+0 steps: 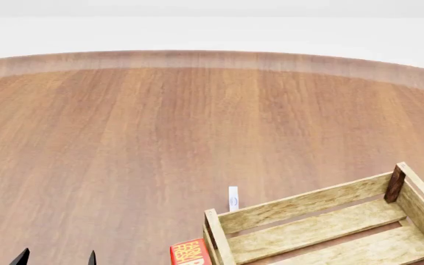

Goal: Pick up the tomato sauce, and put it in the wooden tray.

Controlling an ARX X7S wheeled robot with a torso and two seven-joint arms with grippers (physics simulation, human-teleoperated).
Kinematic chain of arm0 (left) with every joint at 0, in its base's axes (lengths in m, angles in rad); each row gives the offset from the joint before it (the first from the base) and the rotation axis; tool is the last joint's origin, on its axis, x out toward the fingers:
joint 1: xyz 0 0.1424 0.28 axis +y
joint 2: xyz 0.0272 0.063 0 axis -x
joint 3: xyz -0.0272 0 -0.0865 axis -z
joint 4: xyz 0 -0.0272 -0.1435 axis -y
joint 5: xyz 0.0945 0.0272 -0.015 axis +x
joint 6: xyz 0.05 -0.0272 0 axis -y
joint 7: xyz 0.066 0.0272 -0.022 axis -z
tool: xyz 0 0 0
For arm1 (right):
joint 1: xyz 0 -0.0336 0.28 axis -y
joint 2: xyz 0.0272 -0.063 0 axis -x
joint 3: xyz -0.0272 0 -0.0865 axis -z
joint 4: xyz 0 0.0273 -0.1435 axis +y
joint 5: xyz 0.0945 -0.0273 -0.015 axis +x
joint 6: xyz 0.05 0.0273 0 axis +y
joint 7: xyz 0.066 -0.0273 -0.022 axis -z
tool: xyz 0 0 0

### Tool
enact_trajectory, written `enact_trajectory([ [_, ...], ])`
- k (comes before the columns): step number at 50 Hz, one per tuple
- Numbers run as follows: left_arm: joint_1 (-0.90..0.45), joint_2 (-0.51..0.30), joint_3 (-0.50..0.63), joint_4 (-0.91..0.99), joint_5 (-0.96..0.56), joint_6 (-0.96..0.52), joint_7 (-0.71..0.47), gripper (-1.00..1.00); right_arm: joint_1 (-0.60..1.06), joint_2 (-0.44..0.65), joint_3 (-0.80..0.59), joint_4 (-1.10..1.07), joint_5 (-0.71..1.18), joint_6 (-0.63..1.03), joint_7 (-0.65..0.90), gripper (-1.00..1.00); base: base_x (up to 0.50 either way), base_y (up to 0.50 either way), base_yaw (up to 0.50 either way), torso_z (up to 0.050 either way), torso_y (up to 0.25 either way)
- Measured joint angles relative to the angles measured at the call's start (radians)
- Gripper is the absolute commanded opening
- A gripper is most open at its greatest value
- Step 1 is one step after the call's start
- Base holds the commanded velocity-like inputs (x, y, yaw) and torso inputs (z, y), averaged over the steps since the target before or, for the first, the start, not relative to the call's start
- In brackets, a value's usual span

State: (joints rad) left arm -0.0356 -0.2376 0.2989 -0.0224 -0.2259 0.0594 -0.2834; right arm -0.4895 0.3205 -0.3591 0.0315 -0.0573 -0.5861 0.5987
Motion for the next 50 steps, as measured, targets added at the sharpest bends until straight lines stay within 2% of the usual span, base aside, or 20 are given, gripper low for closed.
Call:
enact_trajectory([
  [25,-0.002,-0.008,0.010,-0.001,-0.007,0.003,-0.009,1.00,0.032,0.011,0.042,-0.154,-0.002,0.105,0.027,-1.00,0.00,0.00,0.00,0.000,0.000],
  [50,-0.005,-0.014,0.020,-0.002,-0.014,0.006,-0.017,1.00,0.211,-0.014,0.084,-0.191,0.069,0.338,0.023,-1.00,0.00,0.00,0.00,0.000,0.000],
])
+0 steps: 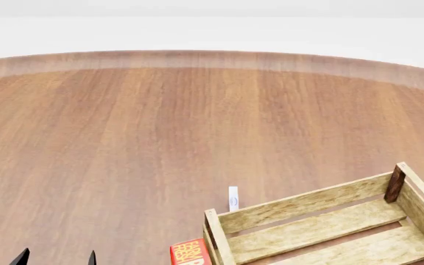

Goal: Pick up the tomato sauce, and put it in the wooden tray.

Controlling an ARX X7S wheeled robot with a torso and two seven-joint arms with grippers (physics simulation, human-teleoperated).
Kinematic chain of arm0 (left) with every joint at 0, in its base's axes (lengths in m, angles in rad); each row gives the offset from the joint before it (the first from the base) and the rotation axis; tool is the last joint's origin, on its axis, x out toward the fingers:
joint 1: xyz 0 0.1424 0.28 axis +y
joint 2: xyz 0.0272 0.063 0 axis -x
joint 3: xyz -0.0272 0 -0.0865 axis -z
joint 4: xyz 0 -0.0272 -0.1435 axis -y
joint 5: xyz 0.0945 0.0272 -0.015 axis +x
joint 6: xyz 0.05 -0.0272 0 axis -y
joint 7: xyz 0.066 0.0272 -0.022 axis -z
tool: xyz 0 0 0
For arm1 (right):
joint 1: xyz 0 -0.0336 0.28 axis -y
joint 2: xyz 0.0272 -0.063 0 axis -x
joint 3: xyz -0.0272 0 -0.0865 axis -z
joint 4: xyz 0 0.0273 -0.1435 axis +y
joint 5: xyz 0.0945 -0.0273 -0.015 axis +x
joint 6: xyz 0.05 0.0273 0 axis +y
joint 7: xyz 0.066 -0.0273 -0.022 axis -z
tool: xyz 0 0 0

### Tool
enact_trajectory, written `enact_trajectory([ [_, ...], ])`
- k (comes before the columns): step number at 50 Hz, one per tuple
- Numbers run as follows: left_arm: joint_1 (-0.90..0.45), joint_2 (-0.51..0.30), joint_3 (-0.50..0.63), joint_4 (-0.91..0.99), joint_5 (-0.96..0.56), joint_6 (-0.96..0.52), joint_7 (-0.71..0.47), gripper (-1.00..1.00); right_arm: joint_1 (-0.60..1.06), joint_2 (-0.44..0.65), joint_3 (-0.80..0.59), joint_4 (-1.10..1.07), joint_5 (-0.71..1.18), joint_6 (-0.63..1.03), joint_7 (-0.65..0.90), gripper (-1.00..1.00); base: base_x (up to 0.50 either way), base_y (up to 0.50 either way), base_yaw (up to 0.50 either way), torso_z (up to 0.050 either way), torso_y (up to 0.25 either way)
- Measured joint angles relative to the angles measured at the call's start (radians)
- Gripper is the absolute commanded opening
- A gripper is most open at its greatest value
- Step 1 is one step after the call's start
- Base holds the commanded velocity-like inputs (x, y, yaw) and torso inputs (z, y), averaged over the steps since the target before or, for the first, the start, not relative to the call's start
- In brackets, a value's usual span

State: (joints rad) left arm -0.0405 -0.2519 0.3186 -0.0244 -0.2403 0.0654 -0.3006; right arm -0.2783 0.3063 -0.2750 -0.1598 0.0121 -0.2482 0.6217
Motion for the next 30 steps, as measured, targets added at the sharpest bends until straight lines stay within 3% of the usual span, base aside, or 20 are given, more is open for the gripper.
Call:
enact_trajectory([
  [30,-0.001,-0.009,0.012,0.010,-0.002,-0.008,-0.016,1.00,0.229,-0.033,0.007,-0.029,0.041,0.287,-0.008,-1.00,0.00,0.00,0.00,0.000,0.000],
])
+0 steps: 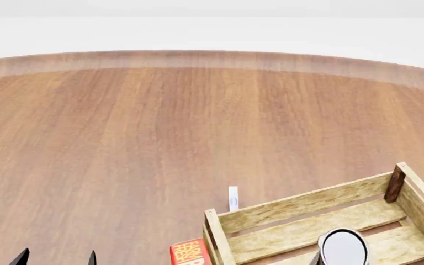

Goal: Pick up the tomato sauce, and put it in the wooden tray.

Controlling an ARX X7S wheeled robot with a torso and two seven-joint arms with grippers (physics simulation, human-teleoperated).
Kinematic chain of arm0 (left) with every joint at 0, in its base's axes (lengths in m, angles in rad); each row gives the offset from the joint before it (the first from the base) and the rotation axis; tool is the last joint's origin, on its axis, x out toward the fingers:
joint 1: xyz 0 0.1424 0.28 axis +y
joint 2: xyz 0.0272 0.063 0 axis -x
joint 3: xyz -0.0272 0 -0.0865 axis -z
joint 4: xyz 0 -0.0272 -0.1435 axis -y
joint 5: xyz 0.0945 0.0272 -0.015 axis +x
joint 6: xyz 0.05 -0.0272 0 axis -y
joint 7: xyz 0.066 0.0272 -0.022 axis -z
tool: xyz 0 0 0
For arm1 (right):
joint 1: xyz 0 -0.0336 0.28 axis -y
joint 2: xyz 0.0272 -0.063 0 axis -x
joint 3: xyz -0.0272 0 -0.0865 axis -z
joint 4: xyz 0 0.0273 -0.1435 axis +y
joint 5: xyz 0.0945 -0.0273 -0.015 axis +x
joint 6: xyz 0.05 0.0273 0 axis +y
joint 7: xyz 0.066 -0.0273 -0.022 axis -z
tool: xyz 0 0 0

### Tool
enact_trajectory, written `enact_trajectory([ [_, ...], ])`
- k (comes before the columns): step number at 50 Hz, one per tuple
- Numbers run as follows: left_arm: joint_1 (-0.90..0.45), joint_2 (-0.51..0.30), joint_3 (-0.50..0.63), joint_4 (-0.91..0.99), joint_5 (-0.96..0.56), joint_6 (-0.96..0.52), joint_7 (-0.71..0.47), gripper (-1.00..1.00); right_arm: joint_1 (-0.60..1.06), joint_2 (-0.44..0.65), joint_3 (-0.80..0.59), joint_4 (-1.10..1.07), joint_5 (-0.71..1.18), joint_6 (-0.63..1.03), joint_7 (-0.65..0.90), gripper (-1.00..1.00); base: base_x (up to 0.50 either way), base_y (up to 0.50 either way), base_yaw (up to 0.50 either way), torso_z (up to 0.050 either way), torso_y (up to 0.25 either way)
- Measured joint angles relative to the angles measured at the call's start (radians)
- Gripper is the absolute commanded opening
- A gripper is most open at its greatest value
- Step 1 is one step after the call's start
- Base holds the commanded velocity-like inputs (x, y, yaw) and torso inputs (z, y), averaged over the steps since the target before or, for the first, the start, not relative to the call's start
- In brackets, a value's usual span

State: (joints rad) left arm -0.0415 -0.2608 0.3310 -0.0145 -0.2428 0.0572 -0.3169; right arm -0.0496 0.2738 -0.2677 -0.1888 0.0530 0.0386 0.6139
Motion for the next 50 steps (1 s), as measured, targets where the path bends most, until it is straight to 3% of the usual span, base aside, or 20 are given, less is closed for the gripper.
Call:
enact_trajectory([
  [27,-0.004,-0.007,0.008,0.000,-0.008,0.000,-0.007,1.00,0.285,-0.059,-0.005,0.305,0.028,0.084,-0.016,-1.00,0.00,0.00,0.00,0.000,0.000],
  [50,-0.006,-0.012,0.015,-0.002,-0.013,0.003,-0.013,1.00,0.545,-0.117,-0.010,0.788,0.021,-0.025,-0.015,-1.00,0.00,0.00,0.00,0.000,0.000],
])
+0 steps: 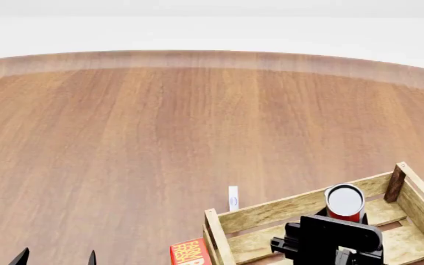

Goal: Pick up the tomato sauce, and put it in the wooden tray.

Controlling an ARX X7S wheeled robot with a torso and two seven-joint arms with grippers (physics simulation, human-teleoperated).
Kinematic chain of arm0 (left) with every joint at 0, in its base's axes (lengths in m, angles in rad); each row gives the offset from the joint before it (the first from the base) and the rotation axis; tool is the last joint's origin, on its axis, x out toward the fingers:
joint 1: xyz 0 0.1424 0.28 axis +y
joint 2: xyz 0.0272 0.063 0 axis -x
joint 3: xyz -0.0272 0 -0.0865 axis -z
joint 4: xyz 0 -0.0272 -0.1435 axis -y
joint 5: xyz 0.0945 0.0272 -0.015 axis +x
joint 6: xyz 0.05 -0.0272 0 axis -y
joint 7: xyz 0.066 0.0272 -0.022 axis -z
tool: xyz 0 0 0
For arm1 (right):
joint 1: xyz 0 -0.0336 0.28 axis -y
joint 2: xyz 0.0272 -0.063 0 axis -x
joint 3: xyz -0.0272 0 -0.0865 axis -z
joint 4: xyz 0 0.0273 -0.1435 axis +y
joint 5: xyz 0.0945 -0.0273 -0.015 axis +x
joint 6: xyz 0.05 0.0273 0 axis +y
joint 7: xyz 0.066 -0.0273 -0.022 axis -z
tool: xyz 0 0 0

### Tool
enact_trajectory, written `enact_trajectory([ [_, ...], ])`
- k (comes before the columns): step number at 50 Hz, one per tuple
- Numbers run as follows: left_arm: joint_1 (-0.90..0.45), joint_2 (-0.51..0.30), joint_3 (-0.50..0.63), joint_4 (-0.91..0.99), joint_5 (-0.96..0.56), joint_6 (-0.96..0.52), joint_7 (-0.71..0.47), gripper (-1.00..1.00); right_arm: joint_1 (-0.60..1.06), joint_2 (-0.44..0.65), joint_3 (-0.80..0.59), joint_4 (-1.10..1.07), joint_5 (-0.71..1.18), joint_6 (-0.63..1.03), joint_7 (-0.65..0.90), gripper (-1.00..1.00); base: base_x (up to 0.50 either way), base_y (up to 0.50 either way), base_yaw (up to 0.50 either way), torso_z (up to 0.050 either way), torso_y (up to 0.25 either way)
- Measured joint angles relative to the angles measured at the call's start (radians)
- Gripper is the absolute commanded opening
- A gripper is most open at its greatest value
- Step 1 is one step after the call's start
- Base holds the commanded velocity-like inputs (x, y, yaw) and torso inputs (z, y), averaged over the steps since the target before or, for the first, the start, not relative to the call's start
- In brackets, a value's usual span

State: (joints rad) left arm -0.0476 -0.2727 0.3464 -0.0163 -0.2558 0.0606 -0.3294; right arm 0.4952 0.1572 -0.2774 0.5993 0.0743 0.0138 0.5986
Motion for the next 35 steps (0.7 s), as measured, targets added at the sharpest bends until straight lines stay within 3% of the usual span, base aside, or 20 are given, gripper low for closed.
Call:
enact_trajectory([
  [16,-0.001,-0.003,0.005,-0.001,-0.003,0.002,-0.004,1.00,0.204,-0.058,0.007,0.524,0.009,-0.237,-0.018,-1.00,0.00,0.00,0.00,0.000,0.001],
  [35,-0.003,-0.007,0.010,-0.001,-0.007,0.003,-0.009,1.00,0.259,-0.080,0.043,0.690,-0.001,-0.305,-0.032,-1.00,0.00,0.00,0.00,0.000,0.000],
])
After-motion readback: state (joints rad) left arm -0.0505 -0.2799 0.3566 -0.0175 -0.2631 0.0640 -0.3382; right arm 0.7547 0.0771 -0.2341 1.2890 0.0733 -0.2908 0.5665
